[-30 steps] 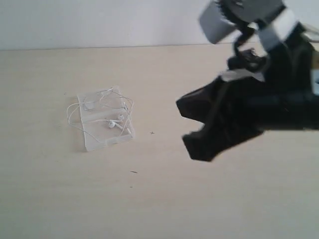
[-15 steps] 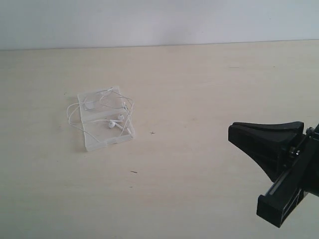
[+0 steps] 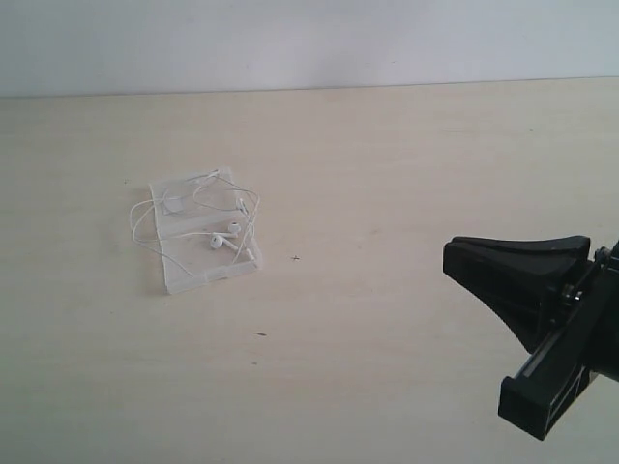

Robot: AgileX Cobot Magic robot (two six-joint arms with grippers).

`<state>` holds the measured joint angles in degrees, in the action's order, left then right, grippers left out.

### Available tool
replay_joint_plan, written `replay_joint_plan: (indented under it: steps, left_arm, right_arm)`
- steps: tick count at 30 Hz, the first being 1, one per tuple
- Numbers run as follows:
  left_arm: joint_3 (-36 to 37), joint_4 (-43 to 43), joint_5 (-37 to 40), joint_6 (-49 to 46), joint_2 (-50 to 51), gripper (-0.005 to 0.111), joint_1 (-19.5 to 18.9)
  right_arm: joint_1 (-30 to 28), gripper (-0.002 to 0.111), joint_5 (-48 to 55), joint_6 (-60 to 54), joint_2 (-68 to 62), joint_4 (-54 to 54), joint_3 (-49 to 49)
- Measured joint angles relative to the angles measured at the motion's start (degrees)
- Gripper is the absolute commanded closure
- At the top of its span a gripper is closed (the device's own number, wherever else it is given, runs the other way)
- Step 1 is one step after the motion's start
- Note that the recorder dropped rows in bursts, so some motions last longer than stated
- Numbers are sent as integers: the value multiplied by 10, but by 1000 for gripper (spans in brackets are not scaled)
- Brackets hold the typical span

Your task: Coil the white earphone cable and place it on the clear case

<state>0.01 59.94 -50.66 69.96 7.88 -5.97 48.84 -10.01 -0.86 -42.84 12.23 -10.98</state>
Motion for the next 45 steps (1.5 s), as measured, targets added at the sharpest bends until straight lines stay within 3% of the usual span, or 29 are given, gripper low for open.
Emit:
replay_joint_plan:
  steps: [4, 7, 10, 16, 19, 22, 25, 30, 45]
  left_arm:
    - [0, -5, 92, -52, -48, 107, 51]
    - [0, -53, 336, -27, -65, 107, 56]
    - [0, -69, 457, -23, -65, 107, 56]
    - [0, -98, 440, -56, -65, 107, 56]
    - [0, -238, 438, -221, -65, 107, 56]
    - [0, -436, 469, -472, -65, 107, 56]
    - [0, -524, 490, -598, -65, 107, 56]
    - [0, -551, 507, -640, -65, 107, 56]
    - [0, -554, 512, -650, -65, 107, 56]
  right_arm:
    - [0, 108, 0, 0, 0, 0, 0]
    - [0, 108, 0, 0, 0, 0, 0]
    - [0, 108, 0, 0, 0, 0, 0]
    - [0, 108, 0, 1, 0, 0, 0]
    - [0, 108, 0, 1, 0, 0, 0]
    - [0, 108, 0, 1, 0, 0, 0]
    - [0, 108, 0, 1, 0, 0, 0]
    - [0, 108, 0, 1, 0, 0, 0]
    - [0, 108, 0, 1, 0, 0, 0]
